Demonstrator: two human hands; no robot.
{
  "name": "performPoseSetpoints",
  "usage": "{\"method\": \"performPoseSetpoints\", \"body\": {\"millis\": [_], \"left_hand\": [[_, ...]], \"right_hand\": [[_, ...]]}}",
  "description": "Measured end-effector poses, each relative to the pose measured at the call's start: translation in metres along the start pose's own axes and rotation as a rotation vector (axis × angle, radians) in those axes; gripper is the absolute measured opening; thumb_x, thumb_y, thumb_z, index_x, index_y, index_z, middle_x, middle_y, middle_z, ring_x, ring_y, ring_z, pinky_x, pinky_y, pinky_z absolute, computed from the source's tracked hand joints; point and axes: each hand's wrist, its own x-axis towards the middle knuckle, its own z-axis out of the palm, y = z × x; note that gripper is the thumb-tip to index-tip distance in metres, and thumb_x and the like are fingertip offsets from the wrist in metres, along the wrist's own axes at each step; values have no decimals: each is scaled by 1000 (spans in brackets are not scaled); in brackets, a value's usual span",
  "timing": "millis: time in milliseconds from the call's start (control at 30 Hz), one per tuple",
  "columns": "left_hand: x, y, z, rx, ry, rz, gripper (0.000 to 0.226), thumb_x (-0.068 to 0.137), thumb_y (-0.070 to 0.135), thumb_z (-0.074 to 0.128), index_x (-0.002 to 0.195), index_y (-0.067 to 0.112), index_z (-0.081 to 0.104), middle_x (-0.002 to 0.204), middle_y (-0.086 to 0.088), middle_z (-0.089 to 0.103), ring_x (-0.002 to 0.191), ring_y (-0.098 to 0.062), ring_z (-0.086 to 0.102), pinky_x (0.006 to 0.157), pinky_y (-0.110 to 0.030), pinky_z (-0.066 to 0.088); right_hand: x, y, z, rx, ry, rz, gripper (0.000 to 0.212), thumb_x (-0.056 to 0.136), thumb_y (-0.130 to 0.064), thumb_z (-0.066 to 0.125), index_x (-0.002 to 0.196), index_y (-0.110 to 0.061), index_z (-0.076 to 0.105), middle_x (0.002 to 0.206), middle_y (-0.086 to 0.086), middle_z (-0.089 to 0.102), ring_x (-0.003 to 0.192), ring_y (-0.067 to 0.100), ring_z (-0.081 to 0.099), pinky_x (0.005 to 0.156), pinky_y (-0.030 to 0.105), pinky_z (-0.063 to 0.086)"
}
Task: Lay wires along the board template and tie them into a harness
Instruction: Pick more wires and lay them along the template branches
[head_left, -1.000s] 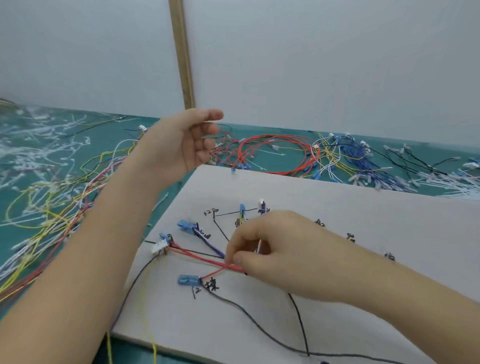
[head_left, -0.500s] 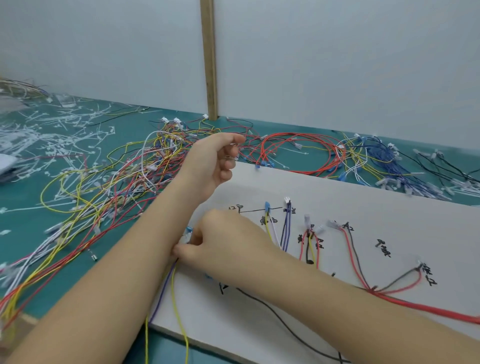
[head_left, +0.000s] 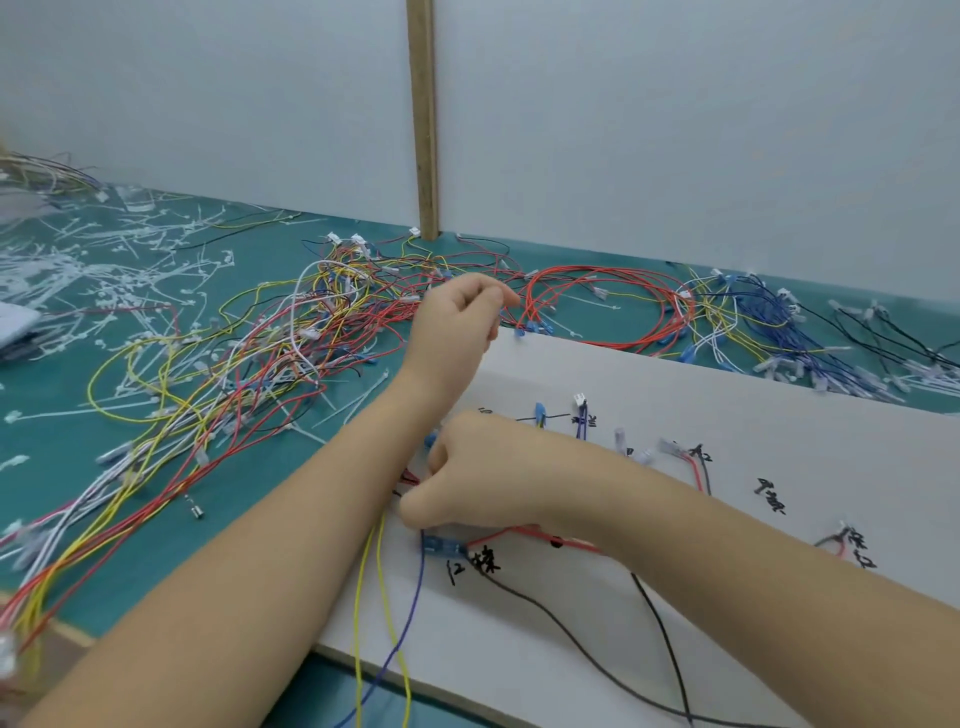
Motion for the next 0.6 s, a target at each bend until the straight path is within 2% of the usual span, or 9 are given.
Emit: {"method": "performPoseSetpoints", "body": {"millis": [67,133,200,267,433,533,600], "left_hand": [[-4,-4,4,104,-30,67,33,91,2,42,69,21,59,51,0,40,40,-1,33,43,-19,27],[-7,-6,6,168,-49,136,28,88,9,45,68,25,58,49,4,40,45,-4,36,50,-24,29],[-9,-7,7,214,-48,181,22,84,16,43,69,24,58,49,6,40,48,-9,37,57,-27,33],[-10,-9,8,259,-38,212,21,86,11,45,73,19,59,49,8,40,48,-5,38,62,-31,38],[-9,-11,8,343,-41,277,22,88,4,48,76,16,61,47,10,38,44,-2,37,47,-13,26],[-10,-11,9,373,-53,315,20,83,14,44,77,13,63,46,10,36,43,-2,37,46,-11,25],[-11,-12,9,395,-64,329,22,82,17,42,77,16,63,46,10,37,43,-3,37,47,-12,24]], "right_hand": [[-9,3,-4,-24,-38,-1,36,70,-29,61,47,-15,36,31,-6,29,29,10,25,29,10,14],[-21,7,-9,-17,-83,6,26,70,-32,60,56,-17,45,38,-7,32,33,9,27,36,11,20],[-35,12,-13,3,-131,1,19,71,-35,59,64,-19,53,49,-5,37,46,13,33,46,21,28],[-51,17,-16,62,-184,-5,19,71,-37,57,63,-20,52,55,-2,37,51,17,32,53,28,27],[-77,31,-13,244,-285,54,18,62,-40,50,59,-22,47,60,1,37,55,19,36,57,33,32],[-88,35,-19,568,-342,93,11,69,-25,50,62,-17,51,60,3,50,51,16,55,52,24,48],[-83,41,-20,638,-320,56,18,78,-9,47,60,-8,50,56,10,58,47,21,60,45,23,51]]}}
